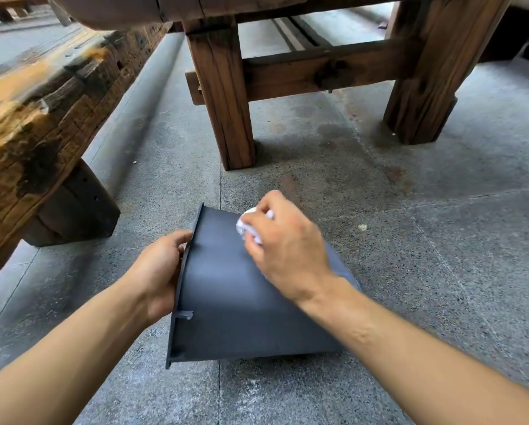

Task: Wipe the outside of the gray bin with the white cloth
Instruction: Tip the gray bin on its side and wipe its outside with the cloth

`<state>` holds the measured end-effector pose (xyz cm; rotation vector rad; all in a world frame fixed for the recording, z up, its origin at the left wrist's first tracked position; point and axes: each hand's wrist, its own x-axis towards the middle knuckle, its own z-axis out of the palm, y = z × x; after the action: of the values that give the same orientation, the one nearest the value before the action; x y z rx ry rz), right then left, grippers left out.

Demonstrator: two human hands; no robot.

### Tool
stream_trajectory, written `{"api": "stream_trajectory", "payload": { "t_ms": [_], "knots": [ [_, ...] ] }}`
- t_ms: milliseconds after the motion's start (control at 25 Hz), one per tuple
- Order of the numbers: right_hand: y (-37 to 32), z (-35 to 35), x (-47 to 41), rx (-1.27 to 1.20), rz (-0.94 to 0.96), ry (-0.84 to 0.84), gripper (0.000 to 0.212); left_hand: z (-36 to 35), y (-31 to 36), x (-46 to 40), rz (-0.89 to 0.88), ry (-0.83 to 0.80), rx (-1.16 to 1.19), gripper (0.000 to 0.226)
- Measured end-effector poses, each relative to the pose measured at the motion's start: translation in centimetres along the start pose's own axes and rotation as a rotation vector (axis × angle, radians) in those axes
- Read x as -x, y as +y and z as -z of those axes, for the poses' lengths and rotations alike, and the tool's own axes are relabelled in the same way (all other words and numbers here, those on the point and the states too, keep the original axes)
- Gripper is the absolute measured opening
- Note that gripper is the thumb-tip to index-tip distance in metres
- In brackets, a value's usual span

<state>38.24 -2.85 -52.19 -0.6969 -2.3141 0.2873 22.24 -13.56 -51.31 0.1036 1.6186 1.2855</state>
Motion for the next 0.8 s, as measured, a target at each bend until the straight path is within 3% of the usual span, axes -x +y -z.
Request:
{"api": "stream_trajectory", "payload": {
  "t_ms": [200,560,800],
  "knots": [
    [-2.0,-2.0,0.3,0.067,0.116,-0.228,0.019,-0.5,0.1,0.9,-0.003,0.004,-0.042,0.062],
    [4.6,-1.6,3.3,0.075,-0.089,-0.245,0.014,-0.1,0.5,1.5,0.015,0.044,-0.008,0.078],
    [10.2,-1.3,7.4,0.070,-0.290,-0.182,0.008,0.0,0.7,1.7,-0.027,0.033,-0.061,0.053]
  ]
}}
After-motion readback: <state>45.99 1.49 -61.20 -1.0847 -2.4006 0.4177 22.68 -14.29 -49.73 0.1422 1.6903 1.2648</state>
